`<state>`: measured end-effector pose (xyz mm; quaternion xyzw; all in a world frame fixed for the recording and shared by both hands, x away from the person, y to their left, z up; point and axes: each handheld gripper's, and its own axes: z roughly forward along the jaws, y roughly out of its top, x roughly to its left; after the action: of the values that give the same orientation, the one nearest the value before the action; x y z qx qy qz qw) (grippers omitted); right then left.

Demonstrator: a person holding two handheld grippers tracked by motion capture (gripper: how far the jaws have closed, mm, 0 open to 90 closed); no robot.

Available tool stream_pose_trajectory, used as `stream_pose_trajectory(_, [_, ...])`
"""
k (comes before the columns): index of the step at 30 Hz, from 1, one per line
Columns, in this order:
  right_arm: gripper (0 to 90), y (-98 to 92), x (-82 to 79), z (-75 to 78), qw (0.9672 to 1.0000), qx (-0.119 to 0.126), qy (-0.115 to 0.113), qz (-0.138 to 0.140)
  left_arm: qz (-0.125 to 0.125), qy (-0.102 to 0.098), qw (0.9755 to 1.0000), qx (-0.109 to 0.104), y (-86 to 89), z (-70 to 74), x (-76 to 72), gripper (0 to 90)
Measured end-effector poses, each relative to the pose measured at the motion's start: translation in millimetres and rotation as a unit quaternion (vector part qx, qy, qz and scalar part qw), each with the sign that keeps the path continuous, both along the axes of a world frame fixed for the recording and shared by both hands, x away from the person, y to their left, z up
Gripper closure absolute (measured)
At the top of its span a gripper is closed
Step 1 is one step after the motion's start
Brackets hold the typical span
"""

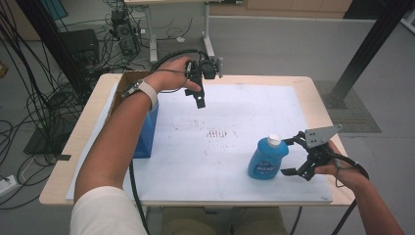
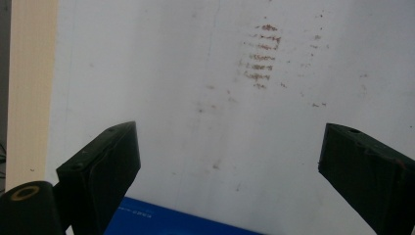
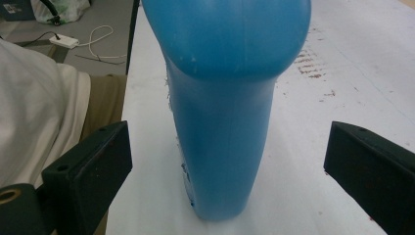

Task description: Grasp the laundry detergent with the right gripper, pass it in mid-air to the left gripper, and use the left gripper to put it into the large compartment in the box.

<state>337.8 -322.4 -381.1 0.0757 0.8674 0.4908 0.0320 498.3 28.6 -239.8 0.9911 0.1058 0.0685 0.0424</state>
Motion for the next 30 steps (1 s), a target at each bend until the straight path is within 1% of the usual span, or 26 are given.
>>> stream_pose_trajectory(17, [3.9, 2.6, 0.2, -1.2, 1.0, 0.003, 0.001, 0.001, 0.001, 0.001, 1.0, -0.001, 1.3, -0.5, -0.2, 8.8])
stream_pose_trajectory(30, [4.2, 4.9, 0.3, -2.7, 0.9999, 0.011, -0.003, 0.002, 0.003, 0.001, 1.0, -0.001, 1.4, -1.3, -0.7, 8.9])
